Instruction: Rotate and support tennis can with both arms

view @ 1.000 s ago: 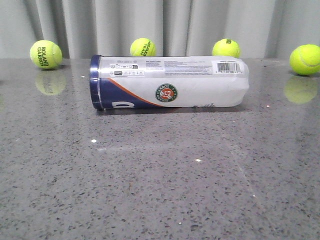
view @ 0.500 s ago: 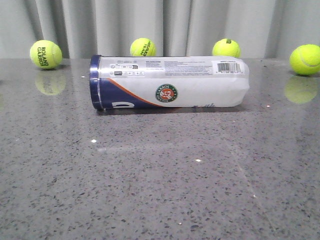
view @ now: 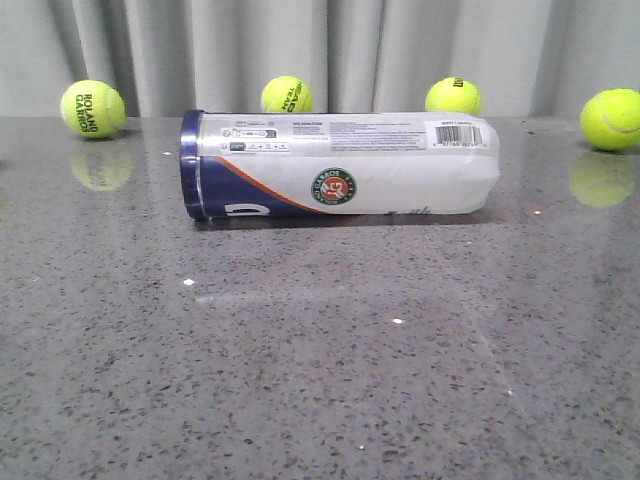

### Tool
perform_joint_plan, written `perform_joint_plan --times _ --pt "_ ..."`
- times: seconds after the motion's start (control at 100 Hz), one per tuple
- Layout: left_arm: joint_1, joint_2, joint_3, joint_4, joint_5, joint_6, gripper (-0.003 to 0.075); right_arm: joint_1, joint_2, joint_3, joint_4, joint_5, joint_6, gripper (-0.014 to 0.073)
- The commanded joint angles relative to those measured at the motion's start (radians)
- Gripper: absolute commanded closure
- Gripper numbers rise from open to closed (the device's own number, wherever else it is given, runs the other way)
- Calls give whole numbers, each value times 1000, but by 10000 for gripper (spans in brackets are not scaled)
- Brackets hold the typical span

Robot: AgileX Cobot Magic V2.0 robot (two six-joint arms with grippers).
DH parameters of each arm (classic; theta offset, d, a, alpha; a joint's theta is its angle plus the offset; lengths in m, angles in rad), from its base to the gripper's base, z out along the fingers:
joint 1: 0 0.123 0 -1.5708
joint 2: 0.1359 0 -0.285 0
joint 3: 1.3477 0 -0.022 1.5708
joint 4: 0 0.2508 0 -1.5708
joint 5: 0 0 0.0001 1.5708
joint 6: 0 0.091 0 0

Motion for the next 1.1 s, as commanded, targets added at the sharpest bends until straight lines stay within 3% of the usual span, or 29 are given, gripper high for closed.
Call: perform_joint_plan --times 0.0,0.1,0.17,0.36,0.46,0.62,0.88,1.09 --pt "0 93 -86 -27 -4 21 738 -4 8 -24 -13 -81 0 652" --pt "0 169 -129 -102 -3 92 704 -4 8 -24 -13 -81 0 652" --pt "0 212 -147 -158 -18 152 636 -4 8 -24 -13 -81 0 652" --pt "0 284 -163 -306 -58 181 314 -4 8 -24 -13 -81 0 652" --pt "0 314 -178 -346 -58 181 206 -4 8 -24 -13 -81 0 652" --pt "0 381 -235 -444 -1 251 206 -4 8 -24 -13 -81 0 652" --pt "0 549 -317 -857 159 531 206 -4 8 -24 -13 -81 0 652" --pt "0 696 -354 -1041 291 687 206 -4 8 -24 -13 -81 0 652"
